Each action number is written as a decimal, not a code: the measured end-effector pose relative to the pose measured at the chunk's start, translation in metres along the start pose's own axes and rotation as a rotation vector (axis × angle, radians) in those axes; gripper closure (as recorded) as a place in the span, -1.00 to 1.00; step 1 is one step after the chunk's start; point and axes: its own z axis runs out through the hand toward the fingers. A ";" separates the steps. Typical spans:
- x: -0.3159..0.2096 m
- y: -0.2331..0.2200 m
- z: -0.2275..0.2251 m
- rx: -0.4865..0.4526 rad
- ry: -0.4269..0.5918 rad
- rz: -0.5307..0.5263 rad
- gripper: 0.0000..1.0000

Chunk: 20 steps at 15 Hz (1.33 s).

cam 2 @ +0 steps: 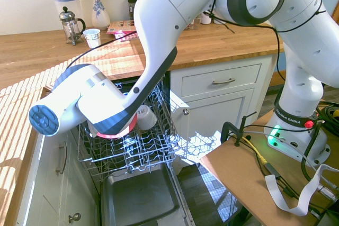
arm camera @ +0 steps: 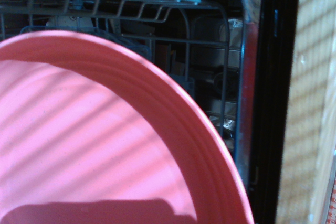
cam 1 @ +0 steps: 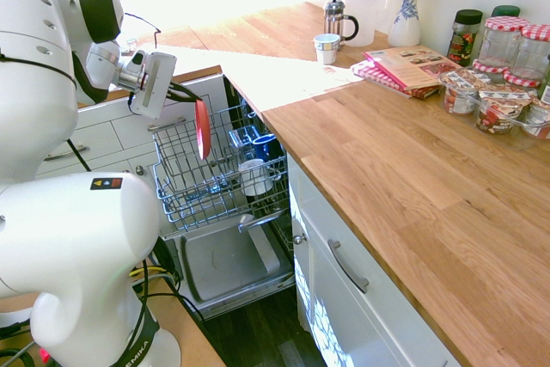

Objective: Put the plate in the dishwasher

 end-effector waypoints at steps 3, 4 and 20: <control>-0.017 -0.035 0.010 -0.005 -0.014 -0.041 1.00; -0.017 -0.041 0.010 -0.009 -0.023 -0.050 1.00; 0.049 -0.030 0.001 0.197 -0.391 -0.039 -1.00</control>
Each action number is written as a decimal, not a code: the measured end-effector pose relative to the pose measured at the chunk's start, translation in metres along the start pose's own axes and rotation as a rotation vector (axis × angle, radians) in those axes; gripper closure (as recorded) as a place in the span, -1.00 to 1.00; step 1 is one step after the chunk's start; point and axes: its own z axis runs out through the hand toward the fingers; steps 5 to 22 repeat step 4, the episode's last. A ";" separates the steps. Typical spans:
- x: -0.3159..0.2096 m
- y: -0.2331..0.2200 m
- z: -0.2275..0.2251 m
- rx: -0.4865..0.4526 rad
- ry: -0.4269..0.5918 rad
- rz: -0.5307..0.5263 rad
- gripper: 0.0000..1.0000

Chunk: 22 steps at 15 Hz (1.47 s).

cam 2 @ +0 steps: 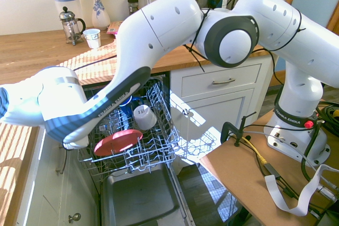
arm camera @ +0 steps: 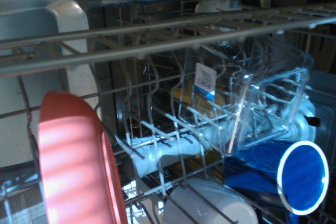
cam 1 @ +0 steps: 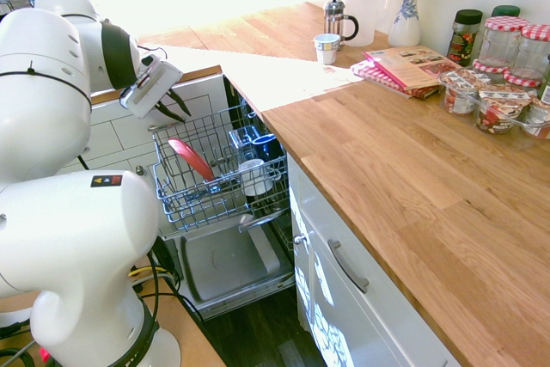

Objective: Put the plate in the dishwasher

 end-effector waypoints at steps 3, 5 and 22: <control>0.059 0.077 -0.016 0.073 -0.059 0.093 -1.00; 0.084 0.118 -0.018 0.104 -0.087 0.137 -1.00; 0.084 0.118 -0.018 0.104 -0.087 0.137 -1.00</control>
